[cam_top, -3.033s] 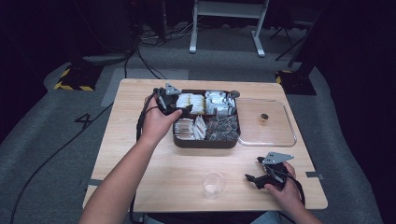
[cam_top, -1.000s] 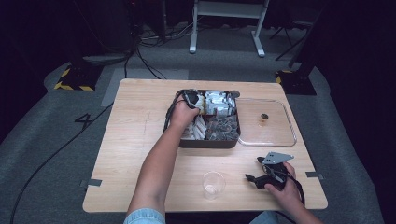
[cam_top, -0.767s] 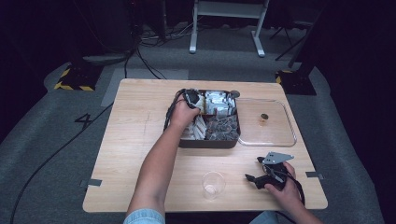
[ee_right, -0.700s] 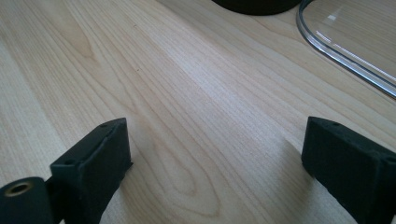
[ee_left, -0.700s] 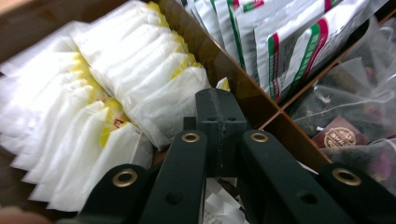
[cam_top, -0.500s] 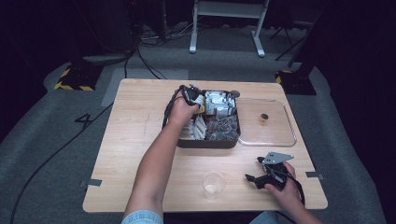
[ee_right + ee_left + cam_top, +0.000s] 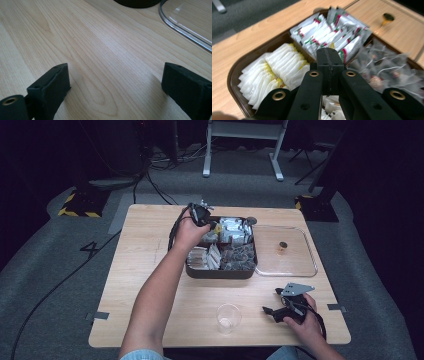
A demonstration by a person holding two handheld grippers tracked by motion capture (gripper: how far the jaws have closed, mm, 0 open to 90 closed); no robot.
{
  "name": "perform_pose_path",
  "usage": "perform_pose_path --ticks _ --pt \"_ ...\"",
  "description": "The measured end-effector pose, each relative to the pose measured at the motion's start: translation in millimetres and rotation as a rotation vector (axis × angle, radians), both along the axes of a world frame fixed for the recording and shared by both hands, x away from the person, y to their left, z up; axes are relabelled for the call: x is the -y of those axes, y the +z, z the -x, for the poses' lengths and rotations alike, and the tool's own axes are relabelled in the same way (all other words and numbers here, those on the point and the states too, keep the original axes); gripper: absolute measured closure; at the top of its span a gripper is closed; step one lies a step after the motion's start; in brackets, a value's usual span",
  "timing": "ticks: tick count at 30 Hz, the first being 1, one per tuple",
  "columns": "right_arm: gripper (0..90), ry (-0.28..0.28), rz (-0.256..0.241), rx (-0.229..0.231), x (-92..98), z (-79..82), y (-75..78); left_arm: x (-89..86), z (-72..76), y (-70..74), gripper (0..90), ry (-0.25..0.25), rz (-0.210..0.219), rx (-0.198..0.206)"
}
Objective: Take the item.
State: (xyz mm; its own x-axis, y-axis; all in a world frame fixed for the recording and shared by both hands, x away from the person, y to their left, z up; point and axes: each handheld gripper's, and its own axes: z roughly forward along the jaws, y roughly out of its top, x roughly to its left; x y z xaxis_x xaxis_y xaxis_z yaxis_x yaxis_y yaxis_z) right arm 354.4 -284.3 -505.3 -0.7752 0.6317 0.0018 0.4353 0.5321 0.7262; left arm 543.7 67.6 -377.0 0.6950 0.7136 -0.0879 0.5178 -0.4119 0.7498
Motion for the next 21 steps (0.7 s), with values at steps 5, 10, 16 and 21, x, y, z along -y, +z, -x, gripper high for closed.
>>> perform_pose_path --ticks 5,10,16,21 --pt "8.2 0.0 0.0 0.0 0.0 0.0 0.0 -4.9 8.2 11.7 90.0 -0.026 0.023 0.024" --pt "8.2 0.001 0.001 0.002 0.1 -0.2 -0.1 -11.2 27.3 28.5 90.0 -0.072 0.059 0.059" --pt "8.2 0.003 0.003 0.005 0.3 -0.4 -0.1 -16.0 42.5 42.6 90.0 -0.119 0.083 0.087" --pt "8.2 0.003 0.003 0.003 0.3 -0.3 0.0 -18.2 62.2 53.0 90.0 -0.178 0.1 0.11"
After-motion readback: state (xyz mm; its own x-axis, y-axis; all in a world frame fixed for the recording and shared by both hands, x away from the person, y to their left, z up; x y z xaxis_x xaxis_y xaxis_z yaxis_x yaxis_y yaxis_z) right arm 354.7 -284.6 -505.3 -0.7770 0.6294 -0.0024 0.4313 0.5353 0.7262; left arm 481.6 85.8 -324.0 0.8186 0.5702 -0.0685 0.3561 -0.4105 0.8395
